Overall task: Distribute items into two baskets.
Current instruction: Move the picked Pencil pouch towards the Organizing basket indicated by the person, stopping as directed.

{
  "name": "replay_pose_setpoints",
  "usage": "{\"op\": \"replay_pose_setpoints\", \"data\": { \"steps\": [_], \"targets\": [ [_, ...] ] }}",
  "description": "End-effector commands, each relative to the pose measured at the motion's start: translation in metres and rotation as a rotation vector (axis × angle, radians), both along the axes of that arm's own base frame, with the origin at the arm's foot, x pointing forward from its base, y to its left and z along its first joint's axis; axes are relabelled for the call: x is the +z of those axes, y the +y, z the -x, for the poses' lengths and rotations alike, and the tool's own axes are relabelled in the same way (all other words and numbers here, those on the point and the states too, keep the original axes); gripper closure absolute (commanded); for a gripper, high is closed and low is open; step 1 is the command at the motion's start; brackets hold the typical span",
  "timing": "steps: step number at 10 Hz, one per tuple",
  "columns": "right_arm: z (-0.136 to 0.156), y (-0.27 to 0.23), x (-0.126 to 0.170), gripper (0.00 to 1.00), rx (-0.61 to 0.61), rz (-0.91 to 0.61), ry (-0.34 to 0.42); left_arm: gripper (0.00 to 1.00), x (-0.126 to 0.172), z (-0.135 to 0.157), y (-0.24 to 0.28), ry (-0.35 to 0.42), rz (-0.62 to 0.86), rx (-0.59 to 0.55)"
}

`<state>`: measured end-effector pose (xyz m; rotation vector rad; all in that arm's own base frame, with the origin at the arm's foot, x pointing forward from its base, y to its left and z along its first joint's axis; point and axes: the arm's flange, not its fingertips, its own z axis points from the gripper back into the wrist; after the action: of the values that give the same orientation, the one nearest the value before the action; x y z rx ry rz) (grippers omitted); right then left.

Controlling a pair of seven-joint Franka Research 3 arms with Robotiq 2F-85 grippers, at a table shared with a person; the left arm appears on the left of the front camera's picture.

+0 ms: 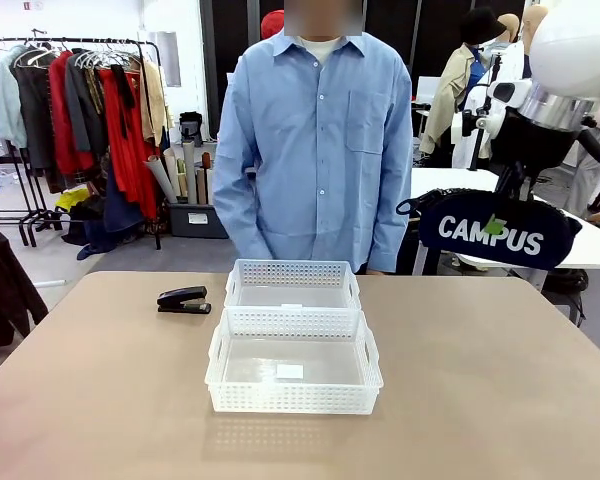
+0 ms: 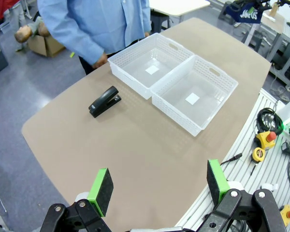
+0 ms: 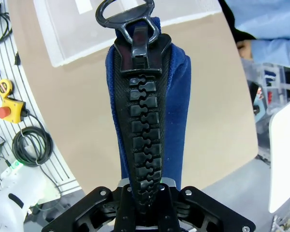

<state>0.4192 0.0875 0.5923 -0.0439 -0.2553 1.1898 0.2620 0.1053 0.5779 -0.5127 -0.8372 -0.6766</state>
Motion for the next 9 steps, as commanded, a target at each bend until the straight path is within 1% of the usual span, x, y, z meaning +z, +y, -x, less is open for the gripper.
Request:
{"op": "replay_pose_setpoints", "data": {
  "steps": [1, 9],
  "targets": [
    [0.0014, -0.0011, 0.0020, 1.00, 0.005, -0.006, -0.006, 0.00, 0.0002, 0.0000, -0.0004, -0.009, 0.009, -0.015],
    [0.0014, -0.0011, 0.0020, 1.00, 0.005, -0.006, -0.006, 0.00, 0.0002, 0.0000, -0.0004, -0.009, 0.009, -0.015]
  ]
}}
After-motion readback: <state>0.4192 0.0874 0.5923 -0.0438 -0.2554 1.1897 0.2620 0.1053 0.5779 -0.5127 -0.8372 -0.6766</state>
